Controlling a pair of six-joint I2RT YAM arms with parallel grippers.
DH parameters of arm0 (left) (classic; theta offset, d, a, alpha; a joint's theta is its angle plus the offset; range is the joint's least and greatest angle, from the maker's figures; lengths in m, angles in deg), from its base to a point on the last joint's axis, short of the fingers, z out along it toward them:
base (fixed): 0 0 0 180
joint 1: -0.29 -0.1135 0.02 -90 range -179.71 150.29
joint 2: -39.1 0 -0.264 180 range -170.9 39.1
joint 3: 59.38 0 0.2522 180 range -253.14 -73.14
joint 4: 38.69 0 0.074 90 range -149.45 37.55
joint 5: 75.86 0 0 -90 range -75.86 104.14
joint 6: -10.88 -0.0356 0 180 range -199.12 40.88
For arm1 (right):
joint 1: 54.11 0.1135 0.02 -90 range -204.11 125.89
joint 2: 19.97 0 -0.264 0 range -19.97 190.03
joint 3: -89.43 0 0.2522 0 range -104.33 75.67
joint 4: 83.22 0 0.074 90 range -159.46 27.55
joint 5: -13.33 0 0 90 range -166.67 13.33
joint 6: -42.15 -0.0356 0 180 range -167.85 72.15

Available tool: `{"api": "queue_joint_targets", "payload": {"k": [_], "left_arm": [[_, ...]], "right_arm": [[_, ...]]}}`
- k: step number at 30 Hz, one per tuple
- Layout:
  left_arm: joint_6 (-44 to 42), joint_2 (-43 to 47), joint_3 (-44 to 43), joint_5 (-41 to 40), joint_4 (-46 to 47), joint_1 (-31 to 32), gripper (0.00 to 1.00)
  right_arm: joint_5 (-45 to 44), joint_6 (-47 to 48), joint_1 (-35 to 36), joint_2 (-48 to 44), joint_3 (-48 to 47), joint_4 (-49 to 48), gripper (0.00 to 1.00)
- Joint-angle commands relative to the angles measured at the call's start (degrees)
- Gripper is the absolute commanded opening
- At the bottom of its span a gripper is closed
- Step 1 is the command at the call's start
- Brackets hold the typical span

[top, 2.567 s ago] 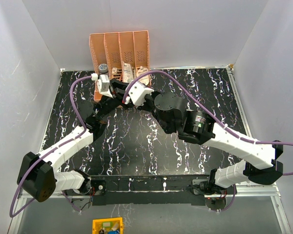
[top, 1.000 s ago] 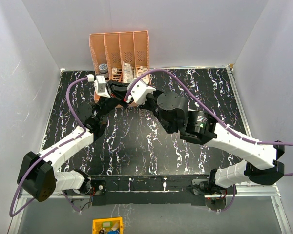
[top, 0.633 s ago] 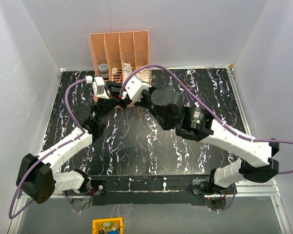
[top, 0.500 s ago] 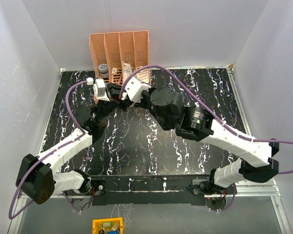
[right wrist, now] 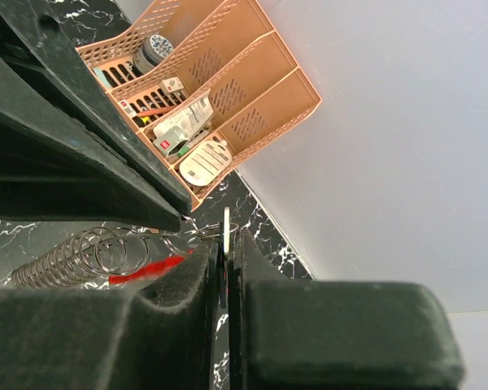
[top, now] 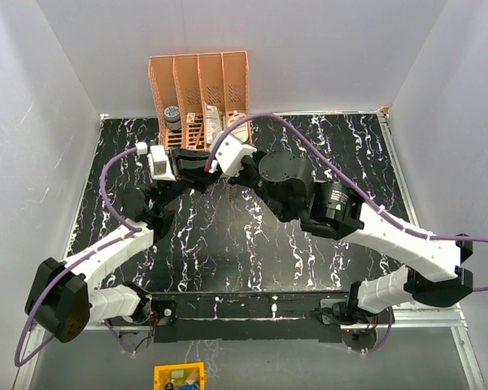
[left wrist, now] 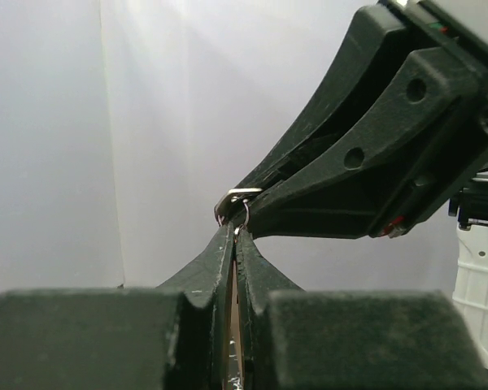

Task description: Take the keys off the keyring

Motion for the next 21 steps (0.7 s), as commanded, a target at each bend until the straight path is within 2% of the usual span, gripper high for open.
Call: {"api": "queue_joint_targets", "payload": {"k": [1,21], "left_arm": [[0.5,2.6,0.2,1.3,8.7,0.2,0.00],[6.6,-2.0,-1.1,-1.7,20.5,0.2,0.00]], "right_arm": [[-0.4,-0.9,-0.2,-3.6,1.3,-5.7,0.00],[0.9,-2.4,-0.2,-8.5,8.6,-10.1,0.00]]}}
